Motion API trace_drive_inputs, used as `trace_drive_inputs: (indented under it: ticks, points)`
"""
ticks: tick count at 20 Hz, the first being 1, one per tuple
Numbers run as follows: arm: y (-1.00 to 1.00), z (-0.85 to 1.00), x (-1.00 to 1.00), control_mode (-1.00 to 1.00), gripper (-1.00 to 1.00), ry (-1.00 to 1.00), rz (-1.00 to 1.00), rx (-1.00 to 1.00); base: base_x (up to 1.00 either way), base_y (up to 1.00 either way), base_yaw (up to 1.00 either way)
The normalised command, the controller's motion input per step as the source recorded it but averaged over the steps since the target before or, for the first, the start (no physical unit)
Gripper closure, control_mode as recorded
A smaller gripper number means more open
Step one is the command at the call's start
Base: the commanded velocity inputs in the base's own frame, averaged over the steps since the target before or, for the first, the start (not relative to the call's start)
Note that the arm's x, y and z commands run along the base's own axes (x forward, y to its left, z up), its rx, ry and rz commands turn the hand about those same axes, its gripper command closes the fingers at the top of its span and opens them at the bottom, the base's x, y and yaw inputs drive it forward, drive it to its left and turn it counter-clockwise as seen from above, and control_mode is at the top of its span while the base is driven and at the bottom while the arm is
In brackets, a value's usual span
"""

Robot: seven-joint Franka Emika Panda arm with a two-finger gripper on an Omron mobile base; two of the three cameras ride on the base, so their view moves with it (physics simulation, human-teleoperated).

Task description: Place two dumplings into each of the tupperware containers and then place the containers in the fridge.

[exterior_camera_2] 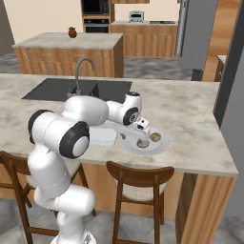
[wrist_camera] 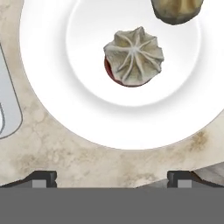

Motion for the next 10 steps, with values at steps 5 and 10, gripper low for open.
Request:
trace_drive_inputs:
  ticks: [5, 10]
  points:
    - [-0.27, -0.34, 0.25, -1.0, -1.0, -0.01, 0.0, 0.0, 0.0, 0.0, 0.0]
    - [-0.2, -0.31, 0.37, -1.0, -1.0, -0.1, 0.0, 0.0, 0.0, 0.0, 0.0]
